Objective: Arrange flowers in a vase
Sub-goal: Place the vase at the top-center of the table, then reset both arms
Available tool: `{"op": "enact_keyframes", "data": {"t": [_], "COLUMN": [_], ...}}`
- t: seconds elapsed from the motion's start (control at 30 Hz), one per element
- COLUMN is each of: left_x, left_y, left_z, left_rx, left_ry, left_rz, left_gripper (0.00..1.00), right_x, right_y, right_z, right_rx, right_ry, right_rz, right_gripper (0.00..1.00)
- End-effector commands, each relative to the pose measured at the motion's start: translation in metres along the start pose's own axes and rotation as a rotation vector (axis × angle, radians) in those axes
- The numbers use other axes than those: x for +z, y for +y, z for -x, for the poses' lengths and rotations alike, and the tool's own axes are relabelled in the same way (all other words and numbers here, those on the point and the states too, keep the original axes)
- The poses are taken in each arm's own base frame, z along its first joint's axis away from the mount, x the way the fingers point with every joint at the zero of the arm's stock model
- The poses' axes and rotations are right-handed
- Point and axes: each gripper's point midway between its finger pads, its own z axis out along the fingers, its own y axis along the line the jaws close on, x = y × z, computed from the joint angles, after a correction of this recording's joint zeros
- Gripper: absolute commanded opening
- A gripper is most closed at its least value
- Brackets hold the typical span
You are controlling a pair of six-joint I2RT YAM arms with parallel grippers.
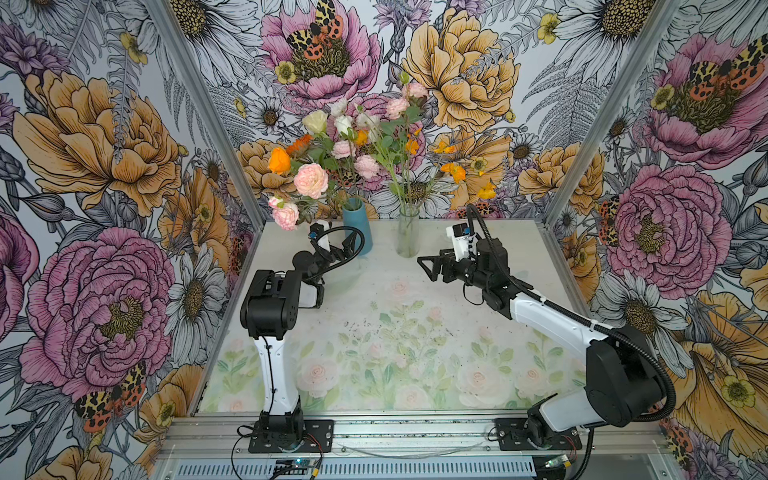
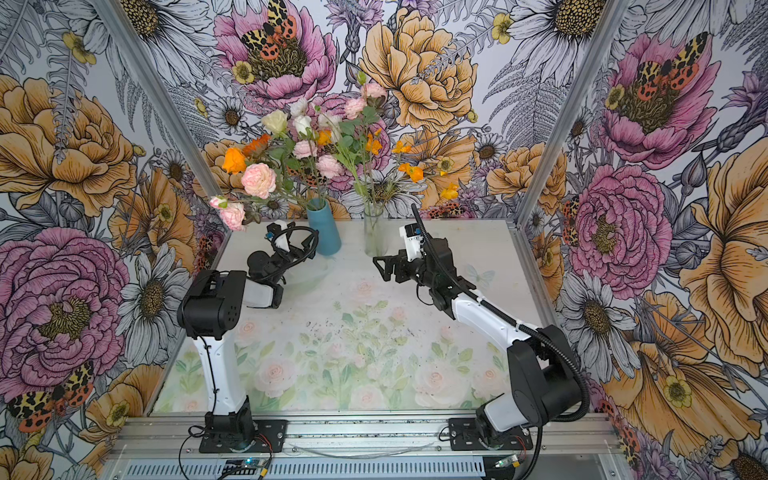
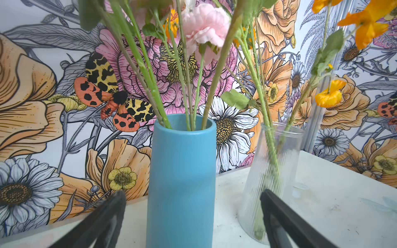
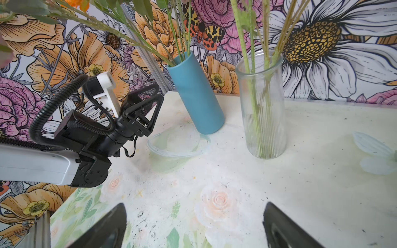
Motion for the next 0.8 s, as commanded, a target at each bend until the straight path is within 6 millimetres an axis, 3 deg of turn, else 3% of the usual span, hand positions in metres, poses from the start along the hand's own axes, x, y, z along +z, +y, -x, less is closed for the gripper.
{"op": "enact_keyframes", "data": {"t": [0.0, 0.03, 0.1, 0.17, 0.23, 0.3, 0.4, 0.53, 0.63, 0.7, 0.77], "left_x": [-0.031, -0.045, -0.072, -0.100, -0.119, -0.134, -0.162, -0.190, -0.191, -0.194, -0.200], "left_y": [0.003, 0.006, 0.005, 0.006, 0.002, 0.000, 0.017, 0.040, 0.028, 0.024, 0.035], "left_z": [0.029, 0.027, 0.029, 0.030, 0.032, 0.028, 0.019, -0.015, -0.004, 0.000, -0.009], "left_rx": [0.010, -0.001, -0.007, -0.017, 0.012, 0.080, 0.110, 0.078, 0.162, 0.197, 0.153], "left_ry": [-0.054, -0.035, 0.012, 0.051, 0.111, 0.219, 0.380, 0.429, 0.331, 0.246, 0.197], "left_rz": [0.109, 0.171, 0.262, 0.373, 0.439, 0.517, 0.669, 0.748, 0.714, 0.678, 0.688], "left_gripper": [0.99, 0.99, 0.99, 0.99, 0.99, 0.99, 0.99, 0.99, 0.99, 0.99, 0.99], "right_x": [-0.030, -0.040, -0.066, -0.105, -0.134, -0.155, -0.171, -0.187, -0.192, -0.202, -0.205], "right_y": [-0.027, -0.045, -0.100, -0.163, -0.201, -0.220, -0.235, -0.239, -0.230, -0.233, -0.228], "right_z": [0.019, 0.018, 0.011, -0.011, -0.028, -0.032, -0.039, -0.054, -0.066, -0.077, -0.074], "right_rx": [0.043, 0.086, 0.224, 0.395, 0.492, 0.501, 0.355, 0.174, -0.025, -0.070, -0.085], "right_ry": [-0.069, -0.071, -0.080, -0.094, -0.117, -0.142, -0.146, -0.192, -0.175, -0.180, -0.240], "right_rz": [-0.132, -0.197, -0.380, -0.568, -0.681, -0.764, -0.882, -0.966, -1.015, -1.060, -1.037], "right_gripper": [0.99, 1.00, 1.00, 0.99, 1.00, 1.00, 0.99, 0.99, 0.99, 1.00, 0.99]}}
